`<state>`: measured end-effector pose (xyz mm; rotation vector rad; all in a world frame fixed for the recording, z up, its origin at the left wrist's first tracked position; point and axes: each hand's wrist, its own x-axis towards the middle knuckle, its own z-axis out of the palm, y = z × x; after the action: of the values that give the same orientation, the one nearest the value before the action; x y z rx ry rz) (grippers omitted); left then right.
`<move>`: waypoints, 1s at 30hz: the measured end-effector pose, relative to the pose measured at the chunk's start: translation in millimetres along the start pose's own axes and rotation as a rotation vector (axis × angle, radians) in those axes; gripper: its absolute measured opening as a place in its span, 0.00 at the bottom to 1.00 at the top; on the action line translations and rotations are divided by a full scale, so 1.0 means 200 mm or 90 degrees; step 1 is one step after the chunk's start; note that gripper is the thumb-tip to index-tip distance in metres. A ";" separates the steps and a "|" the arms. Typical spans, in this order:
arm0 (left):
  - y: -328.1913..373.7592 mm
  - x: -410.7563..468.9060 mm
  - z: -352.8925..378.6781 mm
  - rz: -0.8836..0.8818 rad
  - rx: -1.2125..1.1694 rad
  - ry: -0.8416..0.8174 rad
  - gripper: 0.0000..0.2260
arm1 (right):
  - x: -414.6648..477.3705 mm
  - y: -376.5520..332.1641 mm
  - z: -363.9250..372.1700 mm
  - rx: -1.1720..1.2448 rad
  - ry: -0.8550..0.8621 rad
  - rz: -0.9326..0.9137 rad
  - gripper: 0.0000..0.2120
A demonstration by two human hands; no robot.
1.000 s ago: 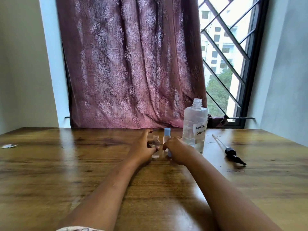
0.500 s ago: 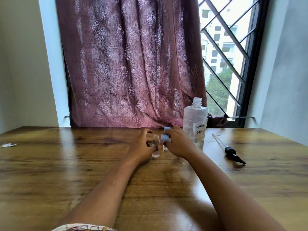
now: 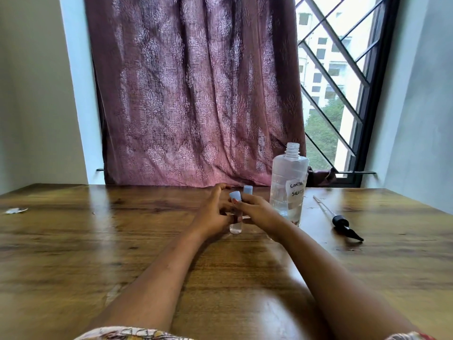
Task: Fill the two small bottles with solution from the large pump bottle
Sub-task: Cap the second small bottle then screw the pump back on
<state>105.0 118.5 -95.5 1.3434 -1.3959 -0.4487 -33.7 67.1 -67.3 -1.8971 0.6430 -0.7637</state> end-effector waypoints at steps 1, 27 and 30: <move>0.00 0.00 0.00 0.002 -0.006 -0.004 0.34 | 0.00 0.00 -0.01 0.025 -0.018 0.009 0.10; 0.07 -0.02 0.01 -0.022 0.000 -0.025 0.30 | 0.02 -0.05 -0.03 -0.119 0.144 -0.159 0.17; 0.06 -0.02 0.00 -0.014 0.034 0.007 0.31 | 0.03 -0.07 -0.02 0.082 0.096 -0.105 0.17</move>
<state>98.1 125.0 -87.1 1.4033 -1.3941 -0.4198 -31.2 66.7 -52.0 -1.8020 0.5207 -1.0380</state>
